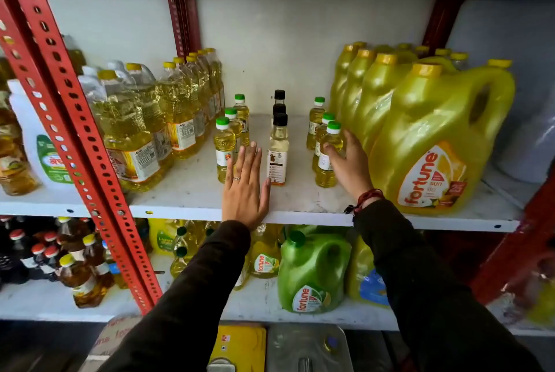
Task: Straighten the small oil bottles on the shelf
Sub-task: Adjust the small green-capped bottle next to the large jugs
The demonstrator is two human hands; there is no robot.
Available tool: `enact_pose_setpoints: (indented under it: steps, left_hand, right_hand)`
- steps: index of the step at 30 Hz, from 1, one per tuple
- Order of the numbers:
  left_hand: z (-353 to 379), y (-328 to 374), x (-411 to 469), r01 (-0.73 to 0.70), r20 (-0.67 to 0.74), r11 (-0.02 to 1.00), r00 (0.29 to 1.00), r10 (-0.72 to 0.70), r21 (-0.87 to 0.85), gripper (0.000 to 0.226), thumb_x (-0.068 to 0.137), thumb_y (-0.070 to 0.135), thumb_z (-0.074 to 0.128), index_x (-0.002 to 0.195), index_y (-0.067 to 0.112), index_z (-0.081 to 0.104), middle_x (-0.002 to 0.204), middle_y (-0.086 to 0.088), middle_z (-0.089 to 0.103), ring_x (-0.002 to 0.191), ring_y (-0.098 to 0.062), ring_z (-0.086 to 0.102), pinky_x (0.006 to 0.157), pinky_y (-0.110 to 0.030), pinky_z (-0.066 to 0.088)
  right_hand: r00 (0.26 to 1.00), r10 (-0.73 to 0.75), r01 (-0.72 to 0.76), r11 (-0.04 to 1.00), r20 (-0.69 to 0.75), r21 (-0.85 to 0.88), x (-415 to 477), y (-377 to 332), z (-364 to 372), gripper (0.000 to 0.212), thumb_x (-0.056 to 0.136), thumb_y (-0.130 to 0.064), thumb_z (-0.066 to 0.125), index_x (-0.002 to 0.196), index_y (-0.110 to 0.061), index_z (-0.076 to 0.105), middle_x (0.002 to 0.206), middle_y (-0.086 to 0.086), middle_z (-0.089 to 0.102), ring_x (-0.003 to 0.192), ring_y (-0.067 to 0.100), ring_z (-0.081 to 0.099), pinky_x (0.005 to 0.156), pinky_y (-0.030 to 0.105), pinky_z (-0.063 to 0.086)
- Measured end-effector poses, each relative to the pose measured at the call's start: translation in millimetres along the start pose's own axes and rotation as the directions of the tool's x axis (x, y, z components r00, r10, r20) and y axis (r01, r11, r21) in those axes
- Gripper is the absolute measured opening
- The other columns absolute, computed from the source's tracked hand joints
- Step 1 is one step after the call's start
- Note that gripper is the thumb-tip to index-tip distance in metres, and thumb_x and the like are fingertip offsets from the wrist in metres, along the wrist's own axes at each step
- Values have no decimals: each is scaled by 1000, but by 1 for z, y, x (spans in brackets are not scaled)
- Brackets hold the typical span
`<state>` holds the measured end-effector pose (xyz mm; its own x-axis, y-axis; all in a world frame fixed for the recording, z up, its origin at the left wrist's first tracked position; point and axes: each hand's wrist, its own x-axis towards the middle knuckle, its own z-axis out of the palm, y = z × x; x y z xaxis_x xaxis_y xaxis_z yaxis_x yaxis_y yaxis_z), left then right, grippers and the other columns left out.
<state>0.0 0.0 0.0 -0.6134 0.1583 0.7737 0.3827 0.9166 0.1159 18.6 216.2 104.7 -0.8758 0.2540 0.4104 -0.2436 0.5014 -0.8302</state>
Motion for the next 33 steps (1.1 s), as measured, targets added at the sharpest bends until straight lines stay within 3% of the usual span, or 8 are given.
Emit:
enact_pose_setpoints:
  steps: [8, 13, 16, 20, 23, 26, 29, 33]
  left_hand:
    - [10, -14, -9, 34, 66, 997, 997, -39, 73, 71, 104, 37, 28, 165, 4, 18, 174, -14, 12, 162, -26, 2, 131, -38, -9]
    - [13, -14, -12, 57, 50, 994, 997, -62, 96, 72, 103, 36, 28, 166, 4, 16, 175, -13, 9, 162, -23, -4, 131, -38, -8]
    - [15, -14, -12, 63, 54, 994, 996, -68, 94, 72, 103, 37, 29, 166, 5, 16, 175, -13, 10, 162, -22, -4, 131, -39, -8]
    - [15, -14, -12, 72, 69, 993, 995, -78, 91, 72, 103, 37, 30, 166, 6, 15, 175, -11, 8, 163, -24, -2, 132, -40, -8]
    - [15, -15, -12, 83, 82, 993, 993, -90, 86, 72, 104, 39, 29, 166, 6, 15, 175, -10, 7, 163, -24, -1, 132, -41, -8]
    - [15, -15, -12, 89, 80, 993, 992, -95, 80, 72, 104, 40, 27, 166, 7, 16, 175, -10, 8, 163, -24, -1, 132, -40, -8]
    - [16, -15, -12, 86, 82, 994, 992, -92, 73, 71, 104, 40, 26, 166, 7, 16, 175, -10, 8, 163, -24, -2, 132, -40, -8]
    - [16, -15, -12, 82, 90, 994, 992, -89, 72, 72, 104, 39, 27, 167, 7, 15, 175, -10, 7, 163, -24, -3, 132, -42, -6]
  right_hand:
    - [997, 74, -74, 997, 2, 29, 22, 15, 3, 38, 95, -19, 62, 133, -11, 58, 130, 10, 65, 118, 25, 63, 95, 31, 49]
    - [997, 76, -75, 996, -24, 45, 25, 17, 0, 41, 88, -20, 73, 126, -8, 62, 121, 8, 68, 98, 15, 63, 73, 16, 48]
    - [996, 72, -71, 997, -56, 22, 28, 18, 0, 48, 78, -28, 82, 119, -10, 64, 120, 7, 68, 104, 20, 65, 83, 27, 51]
    - [994, 75, -76, 997, -86, -19, 32, 18, 4, 49, 71, -37, 87, 108, -15, 64, 113, 5, 68, 102, 18, 63, 74, 23, 46]
    - [993, 84, -87, 996, -81, -29, 34, 18, 6, 53, 67, -41, 88, 103, -17, 58, 111, 4, 66, 100, 17, 62, 79, 29, 51]
    - [995, 84, -86, 996, -62, -35, 34, 17, 3, 57, 69, -42, 86, 111, -15, 59, 114, 1, 64, 102, 16, 61, 82, 28, 50]
    - [997, 82, -82, 997, -1, 4, 34, 20, -1, 51, 80, -31, 80, 123, -12, 61, 124, 2, 64, 108, 16, 60, 82, 25, 45]
    - [997, 75, -75, 997, 36, 10, 34, 21, -3, 47, 81, -26, 80, 123, -12, 64, 128, 8, 66, 110, 16, 61, 86, 24, 47]
